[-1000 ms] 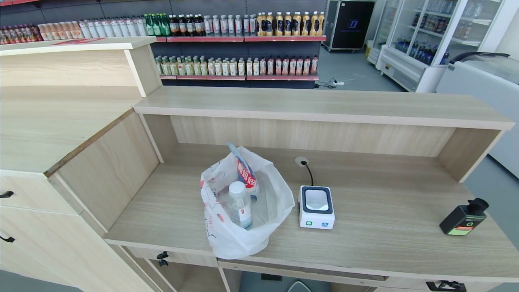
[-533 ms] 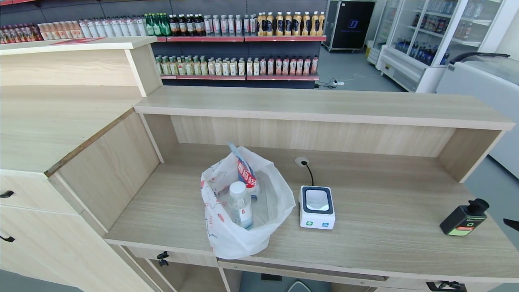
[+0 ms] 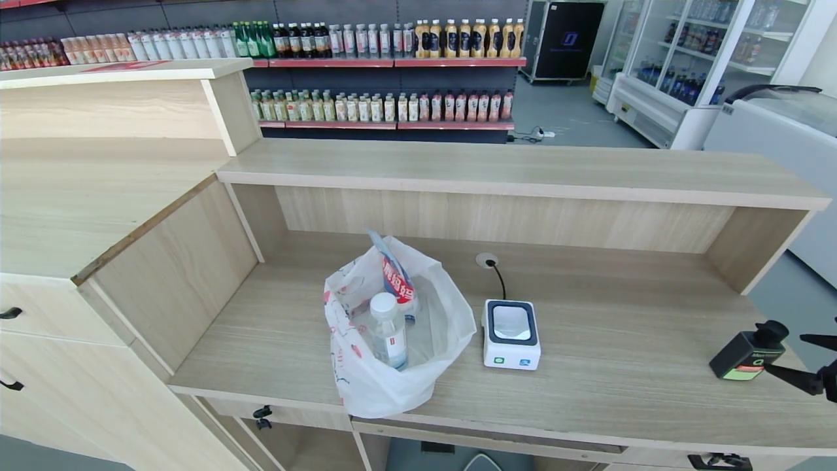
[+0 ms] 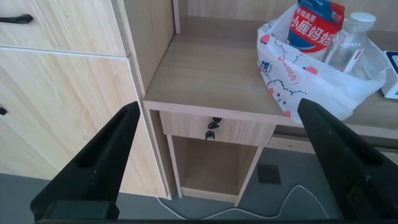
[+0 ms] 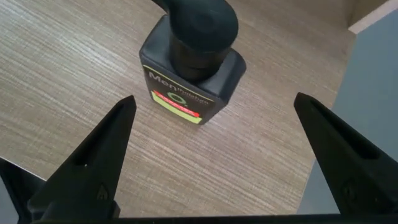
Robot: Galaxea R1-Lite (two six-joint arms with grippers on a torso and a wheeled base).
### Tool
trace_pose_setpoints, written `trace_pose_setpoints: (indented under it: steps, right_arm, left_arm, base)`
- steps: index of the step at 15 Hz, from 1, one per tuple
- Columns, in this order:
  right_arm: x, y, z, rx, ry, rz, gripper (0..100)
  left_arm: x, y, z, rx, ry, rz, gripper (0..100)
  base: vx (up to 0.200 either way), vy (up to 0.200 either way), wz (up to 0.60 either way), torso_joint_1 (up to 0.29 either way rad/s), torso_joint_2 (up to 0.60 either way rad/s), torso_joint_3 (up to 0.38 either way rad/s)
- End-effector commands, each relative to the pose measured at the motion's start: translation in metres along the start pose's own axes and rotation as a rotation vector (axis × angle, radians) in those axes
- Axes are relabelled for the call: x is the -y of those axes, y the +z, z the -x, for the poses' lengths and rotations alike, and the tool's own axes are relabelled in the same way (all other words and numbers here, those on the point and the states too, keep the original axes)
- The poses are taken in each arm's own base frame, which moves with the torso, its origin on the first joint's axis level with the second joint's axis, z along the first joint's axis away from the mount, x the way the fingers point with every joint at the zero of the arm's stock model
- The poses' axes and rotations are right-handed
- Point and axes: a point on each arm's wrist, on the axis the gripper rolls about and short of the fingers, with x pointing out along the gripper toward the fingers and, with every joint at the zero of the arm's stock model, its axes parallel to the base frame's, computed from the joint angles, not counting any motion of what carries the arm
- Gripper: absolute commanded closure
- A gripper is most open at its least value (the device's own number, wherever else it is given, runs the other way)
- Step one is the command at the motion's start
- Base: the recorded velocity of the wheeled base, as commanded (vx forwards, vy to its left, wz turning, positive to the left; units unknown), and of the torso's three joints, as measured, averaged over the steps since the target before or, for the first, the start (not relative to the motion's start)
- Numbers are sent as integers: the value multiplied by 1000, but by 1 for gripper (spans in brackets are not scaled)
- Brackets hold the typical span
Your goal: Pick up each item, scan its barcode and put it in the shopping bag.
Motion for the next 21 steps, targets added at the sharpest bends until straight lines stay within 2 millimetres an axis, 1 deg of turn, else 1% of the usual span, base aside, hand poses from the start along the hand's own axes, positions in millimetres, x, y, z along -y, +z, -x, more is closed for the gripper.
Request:
trace_pose_setpoints:
  steps: [1, 5, 12, 15, 18, 21]
  right_arm:
    - [-3, -3, -15, 18, 46, -2, 0]
    - [-6, -1, -30, 32, 82, 14, 0]
    - [-15, -3, -44, 31, 127, 14, 0]
    - [-18, 0, -50, 36, 145, 27, 0]
    - [-22, 1, -52, 36, 159, 26, 0]
    - [-33, -4, -52, 24, 185, 34, 0]
  left_arm:
    - [0, 0, 0, 0, 1, 0, 0]
    - [0, 0, 0, 0, 1, 0, 0]
    - [0, 0, 0, 2, 1, 0, 0]
    - [0, 0, 0, 0, 1, 0, 0]
    - [0, 0, 0, 2, 1, 0, 0]
    - [0, 0, 0, 0, 1, 0, 0]
  base:
    - [0, 0, 0, 0, 0, 0]
    - [0, 0, 0, 0, 0, 0]
    - [0, 0, 0, 0, 0, 0]
    - [0, 0, 0, 0, 0, 0]
    - [0, 0, 0, 0, 0, 0]
    - [0, 0, 0, 0, 0, 0]
